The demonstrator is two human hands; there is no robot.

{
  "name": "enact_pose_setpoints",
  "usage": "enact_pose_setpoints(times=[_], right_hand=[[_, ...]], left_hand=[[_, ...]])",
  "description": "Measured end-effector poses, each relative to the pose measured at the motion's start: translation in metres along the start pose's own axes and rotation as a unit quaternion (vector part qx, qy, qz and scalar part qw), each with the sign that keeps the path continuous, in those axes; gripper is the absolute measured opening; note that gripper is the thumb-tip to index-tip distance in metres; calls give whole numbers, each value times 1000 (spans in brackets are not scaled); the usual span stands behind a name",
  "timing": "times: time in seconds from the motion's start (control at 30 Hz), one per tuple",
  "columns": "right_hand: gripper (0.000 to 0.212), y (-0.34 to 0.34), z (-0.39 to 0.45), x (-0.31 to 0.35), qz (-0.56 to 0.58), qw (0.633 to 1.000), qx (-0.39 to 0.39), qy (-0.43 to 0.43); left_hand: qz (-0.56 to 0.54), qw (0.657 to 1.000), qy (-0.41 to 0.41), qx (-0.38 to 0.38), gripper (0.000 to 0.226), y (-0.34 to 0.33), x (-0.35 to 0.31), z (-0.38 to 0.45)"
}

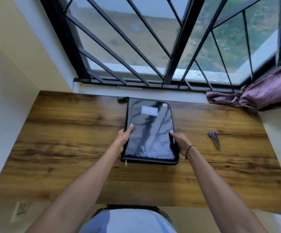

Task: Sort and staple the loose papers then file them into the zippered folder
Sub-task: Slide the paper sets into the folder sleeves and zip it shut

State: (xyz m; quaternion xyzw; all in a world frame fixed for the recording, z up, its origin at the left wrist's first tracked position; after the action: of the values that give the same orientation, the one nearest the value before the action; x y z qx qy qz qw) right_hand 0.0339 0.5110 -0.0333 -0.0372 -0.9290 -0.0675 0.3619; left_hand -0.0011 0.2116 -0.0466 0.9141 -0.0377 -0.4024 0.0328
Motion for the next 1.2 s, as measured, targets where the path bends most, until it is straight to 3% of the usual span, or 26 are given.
enact_pose_setpoints(times=[0.07,0.23,0.33,0.43,0.57,0.67,0.73,0.97,1.1,1.2], right_hand=[[29,-22,7,-1,3,1000,12,12],[35,-104,18,-15,-22,999,25,18],[26,-166,18,-13,0,999,44,28],[18,-228,23,-7,5,998,47,34],[16,-304,30,8,-36,996,53,59],[19,-357,34,22,-55,994,54,81],[19,-390,39,29,-61,993,55,89],[20,-470,36,24,-73,994,21,81],[16,-493,20,26,-101,992,26,72],[29,-502,13,37,-156,986,-10,57]], left_hand=[[6,1000,-2,1,82,24,1,-1],[23,999,0,-28,75,113,15,-3],[35,998,5,-49,61,168,20,-9],[29,995,8,-91,67,227,22,-15],[23,989,18,-142,95,299,21,-27],[61,982,4,-180,69,350,18,-27],[89,976,5,-198,68,378,16,-25],[266,927,31,-262,70,445,17,-7],[383,877,77,-279,79,452,27,-5],[416,850,75,-315,82,443,20,-9]])
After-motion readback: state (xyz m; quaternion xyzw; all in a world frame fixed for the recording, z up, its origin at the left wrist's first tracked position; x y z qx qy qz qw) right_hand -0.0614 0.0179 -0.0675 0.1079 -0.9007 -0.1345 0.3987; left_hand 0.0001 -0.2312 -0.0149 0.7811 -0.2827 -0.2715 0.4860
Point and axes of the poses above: each hand's wrist, its own z-axis towards the middle knuckle, its own y-axis out of the back of the hand, x = y × z, the point moved 9 cm from there along z, towards the middle knuckle, and after that the axes turned 1 degree about z, right-handed, at the moved point
